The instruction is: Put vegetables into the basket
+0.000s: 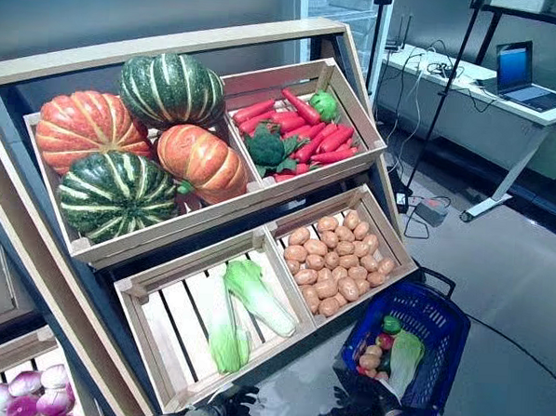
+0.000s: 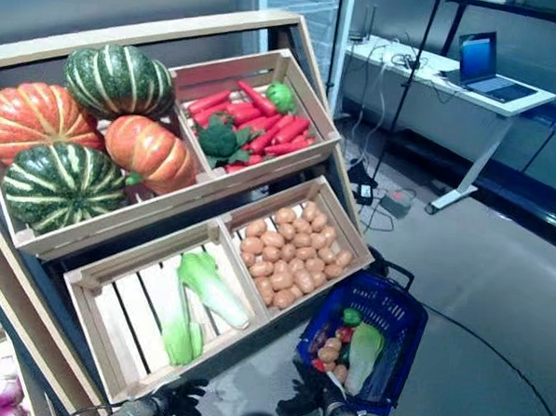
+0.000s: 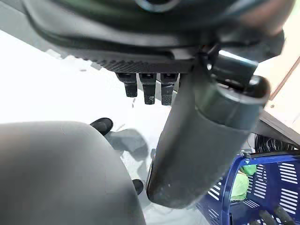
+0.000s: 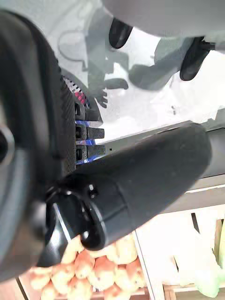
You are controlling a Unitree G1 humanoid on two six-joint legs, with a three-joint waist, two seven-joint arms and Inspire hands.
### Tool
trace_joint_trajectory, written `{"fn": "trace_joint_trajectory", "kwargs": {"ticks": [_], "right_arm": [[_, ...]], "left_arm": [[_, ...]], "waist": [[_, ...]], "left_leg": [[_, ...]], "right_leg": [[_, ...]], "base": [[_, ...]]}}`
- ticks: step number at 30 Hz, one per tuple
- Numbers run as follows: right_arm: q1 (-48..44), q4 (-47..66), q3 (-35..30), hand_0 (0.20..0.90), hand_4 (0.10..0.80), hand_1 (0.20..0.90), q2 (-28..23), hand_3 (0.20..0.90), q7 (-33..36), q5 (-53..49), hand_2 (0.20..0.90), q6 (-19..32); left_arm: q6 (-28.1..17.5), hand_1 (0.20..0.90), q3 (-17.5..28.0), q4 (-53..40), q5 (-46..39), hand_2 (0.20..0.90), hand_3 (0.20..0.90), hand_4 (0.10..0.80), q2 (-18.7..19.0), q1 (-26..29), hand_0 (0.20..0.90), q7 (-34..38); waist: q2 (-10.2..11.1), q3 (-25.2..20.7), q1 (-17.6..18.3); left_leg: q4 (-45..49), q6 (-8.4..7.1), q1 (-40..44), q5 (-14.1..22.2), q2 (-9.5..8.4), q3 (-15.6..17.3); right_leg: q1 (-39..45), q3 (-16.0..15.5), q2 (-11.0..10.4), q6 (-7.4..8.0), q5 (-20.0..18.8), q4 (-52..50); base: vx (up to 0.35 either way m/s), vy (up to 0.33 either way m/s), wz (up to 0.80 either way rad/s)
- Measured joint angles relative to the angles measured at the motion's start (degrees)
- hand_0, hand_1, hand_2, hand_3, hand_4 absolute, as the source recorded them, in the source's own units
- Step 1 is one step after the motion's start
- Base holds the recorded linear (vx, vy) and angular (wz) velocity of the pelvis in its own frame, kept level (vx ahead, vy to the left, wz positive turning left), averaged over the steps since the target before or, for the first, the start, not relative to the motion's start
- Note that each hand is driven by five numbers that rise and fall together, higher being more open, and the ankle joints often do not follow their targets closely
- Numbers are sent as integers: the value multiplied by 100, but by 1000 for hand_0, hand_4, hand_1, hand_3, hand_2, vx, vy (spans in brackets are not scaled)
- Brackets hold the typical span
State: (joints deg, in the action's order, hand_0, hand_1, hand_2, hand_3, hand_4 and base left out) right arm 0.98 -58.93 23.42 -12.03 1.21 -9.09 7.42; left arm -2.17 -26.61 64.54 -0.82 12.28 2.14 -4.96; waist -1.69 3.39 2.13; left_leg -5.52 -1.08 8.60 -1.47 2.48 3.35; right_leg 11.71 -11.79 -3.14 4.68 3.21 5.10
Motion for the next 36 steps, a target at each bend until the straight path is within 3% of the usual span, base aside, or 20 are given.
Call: {"fn": "trace_joint_trajectory", "kwargs": {"ticks": [7,21,26,31,36], "right_arm": [[-179,-107,249,900,800,900,-18,900,0,419,900,-89],[-279,-440,158,900,800,900,22,900,-2,133,900,-219],[-274,-503,89,900,800,900,36,900,-4,-41,900,-237],[-296,-500,-60,900,800,900,48,900,-3,-37,900,-342],[-302,-481,-156,900,800,900,46,900,-5,-34,900,-435]], "left_arm": [[-29,900,-46,-51,4,900,900,800,6,20,900,-103],[-256,900,-78,-48,-14,900,900,800,11,21,900,-218],[-823,900,-43,-314,-797,900,900,800,30,-207,900,-467],[-1347,900,-41,-1336,-1619,900,900,800,154,-404,900,-1147],[-1345,900,164,-2607,-2918,900,900,800,425,-422,900,-1807]], "waist": [[0,37,-22],[2,38,-66],[6,57,-89],[13,184,-138],[0,222,-146]], "left_leg": [[1,-4,-7,-2,2,-8],[1,-11,35,-7,7,-18],[1,-10,35,-7,6,-18],[2,-18,34,-14,13,-18],[1,-20,35,-15,15,-17]], "right_leg": [[2,-9,4,0,0,0],[46,-12,9,-2,1,0],[44,-12,8,-3,2,0],[44,-12,14,-10,-3,0],[47,-13,16,-10,-3,-1]], "base": [[0,0,0],[0,0,0],[0,0,0],[0,0,0],[0,0,0]]}}
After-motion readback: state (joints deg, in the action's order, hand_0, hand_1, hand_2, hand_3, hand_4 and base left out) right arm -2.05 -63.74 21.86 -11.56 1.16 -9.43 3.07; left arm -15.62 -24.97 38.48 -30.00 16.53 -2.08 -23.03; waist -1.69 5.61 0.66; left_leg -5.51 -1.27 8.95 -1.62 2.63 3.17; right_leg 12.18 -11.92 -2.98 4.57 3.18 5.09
